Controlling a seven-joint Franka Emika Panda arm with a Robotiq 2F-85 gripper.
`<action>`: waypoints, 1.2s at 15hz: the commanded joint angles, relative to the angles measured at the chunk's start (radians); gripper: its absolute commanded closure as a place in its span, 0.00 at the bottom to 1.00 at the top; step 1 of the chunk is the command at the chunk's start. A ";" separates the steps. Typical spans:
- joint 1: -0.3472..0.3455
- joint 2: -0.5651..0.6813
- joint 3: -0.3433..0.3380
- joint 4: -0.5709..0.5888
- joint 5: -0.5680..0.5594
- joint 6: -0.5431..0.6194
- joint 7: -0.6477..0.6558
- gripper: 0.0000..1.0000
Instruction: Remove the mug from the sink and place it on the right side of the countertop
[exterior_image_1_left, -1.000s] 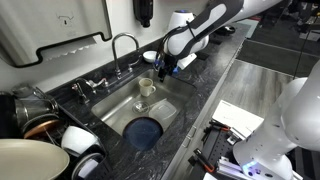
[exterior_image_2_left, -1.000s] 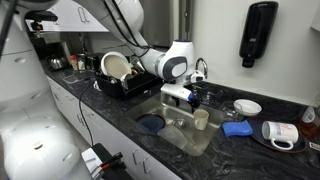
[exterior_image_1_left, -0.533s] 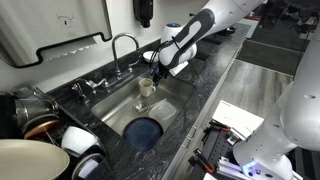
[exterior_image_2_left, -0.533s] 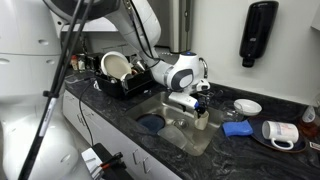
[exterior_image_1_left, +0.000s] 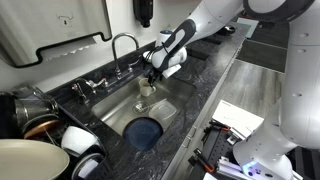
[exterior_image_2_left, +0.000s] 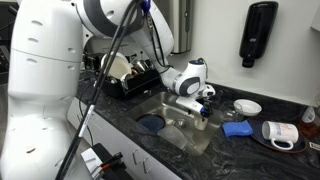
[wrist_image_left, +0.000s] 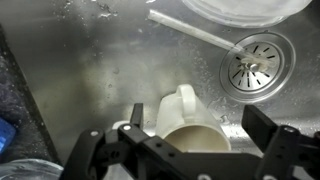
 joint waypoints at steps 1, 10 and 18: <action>-0.061 0.097 0.056 0.100 0.027 -0.007 -0.042 0.00; -0.106 0.222 0.125 0.250 0.022 -0.140 -0.082 0.00; -0.063 0.270 0.069 0.306 -0.021 -0.223 -0.027 0.00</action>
